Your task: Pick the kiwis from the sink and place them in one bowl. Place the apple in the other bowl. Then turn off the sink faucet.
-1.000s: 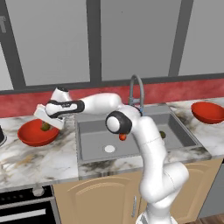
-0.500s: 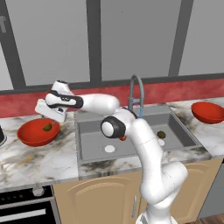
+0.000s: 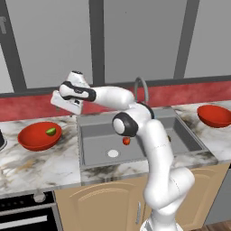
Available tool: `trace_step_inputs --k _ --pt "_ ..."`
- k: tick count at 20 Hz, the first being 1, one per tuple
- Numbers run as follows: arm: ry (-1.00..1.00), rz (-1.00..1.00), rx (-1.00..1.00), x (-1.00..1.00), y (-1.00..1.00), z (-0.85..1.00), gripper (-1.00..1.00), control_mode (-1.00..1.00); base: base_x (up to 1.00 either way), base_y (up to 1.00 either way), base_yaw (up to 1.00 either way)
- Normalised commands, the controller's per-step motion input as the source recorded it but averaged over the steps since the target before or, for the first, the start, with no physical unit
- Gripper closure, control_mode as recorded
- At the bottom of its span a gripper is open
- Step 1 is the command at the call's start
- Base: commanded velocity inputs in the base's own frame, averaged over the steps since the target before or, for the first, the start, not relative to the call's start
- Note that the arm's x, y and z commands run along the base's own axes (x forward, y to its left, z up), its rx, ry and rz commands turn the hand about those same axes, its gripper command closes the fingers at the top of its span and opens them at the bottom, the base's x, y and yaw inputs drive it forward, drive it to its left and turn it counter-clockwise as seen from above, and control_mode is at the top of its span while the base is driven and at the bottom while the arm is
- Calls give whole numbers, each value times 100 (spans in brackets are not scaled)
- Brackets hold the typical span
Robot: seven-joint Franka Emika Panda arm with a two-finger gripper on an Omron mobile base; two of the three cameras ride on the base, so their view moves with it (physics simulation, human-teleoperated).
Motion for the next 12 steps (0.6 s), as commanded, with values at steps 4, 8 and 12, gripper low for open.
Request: trace_step_inputs --k 4,8,12 --pt "-19 -6 3 -53 -100 0 -100 -100 0 0 0" --pt "-11 -4 0 -71 -100 0 -100 -100 0 0 0" --pt "-12 -1 0 -90 -100 0 -100 -100 0 0 0"
